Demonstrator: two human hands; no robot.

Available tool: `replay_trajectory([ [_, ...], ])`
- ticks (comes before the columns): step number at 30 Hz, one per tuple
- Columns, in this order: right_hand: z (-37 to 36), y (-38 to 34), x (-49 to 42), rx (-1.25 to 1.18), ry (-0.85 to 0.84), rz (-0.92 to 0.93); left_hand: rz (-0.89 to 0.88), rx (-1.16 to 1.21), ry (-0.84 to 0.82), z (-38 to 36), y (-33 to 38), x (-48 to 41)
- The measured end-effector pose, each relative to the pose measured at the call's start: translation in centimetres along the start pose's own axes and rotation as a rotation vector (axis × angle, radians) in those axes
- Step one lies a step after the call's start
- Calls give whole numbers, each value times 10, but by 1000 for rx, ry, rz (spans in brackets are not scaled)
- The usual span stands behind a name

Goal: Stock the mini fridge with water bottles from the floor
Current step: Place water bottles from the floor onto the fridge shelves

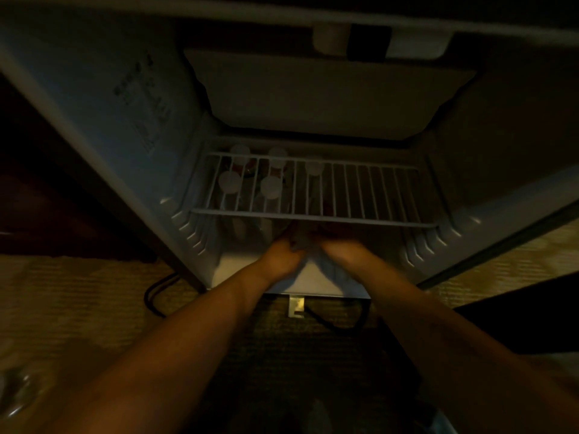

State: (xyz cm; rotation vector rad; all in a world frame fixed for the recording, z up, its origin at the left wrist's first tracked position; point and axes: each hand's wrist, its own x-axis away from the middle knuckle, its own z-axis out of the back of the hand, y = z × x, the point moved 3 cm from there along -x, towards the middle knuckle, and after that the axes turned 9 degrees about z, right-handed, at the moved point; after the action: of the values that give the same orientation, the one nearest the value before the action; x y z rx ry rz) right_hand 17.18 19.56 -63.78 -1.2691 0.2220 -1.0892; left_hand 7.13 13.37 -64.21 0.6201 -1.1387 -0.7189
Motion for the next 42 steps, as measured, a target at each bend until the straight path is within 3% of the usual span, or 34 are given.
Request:
replay_trajectory([
  [5, -5, -6, 20, 52, 87, 137, -43, 36, -59, 10, -10, 24],
  [18, -15, -73, 108, 408, -110, 369, 19, -236, -7, 60, -9, 118],
  [30, -48, -191, 204, 728, -258, 580, -159, -288, 191, 135, 7, 248],
  [42, -141, -288, 325, 957, -417, 744, -110, -559, 355, 211, -39, 418],
])
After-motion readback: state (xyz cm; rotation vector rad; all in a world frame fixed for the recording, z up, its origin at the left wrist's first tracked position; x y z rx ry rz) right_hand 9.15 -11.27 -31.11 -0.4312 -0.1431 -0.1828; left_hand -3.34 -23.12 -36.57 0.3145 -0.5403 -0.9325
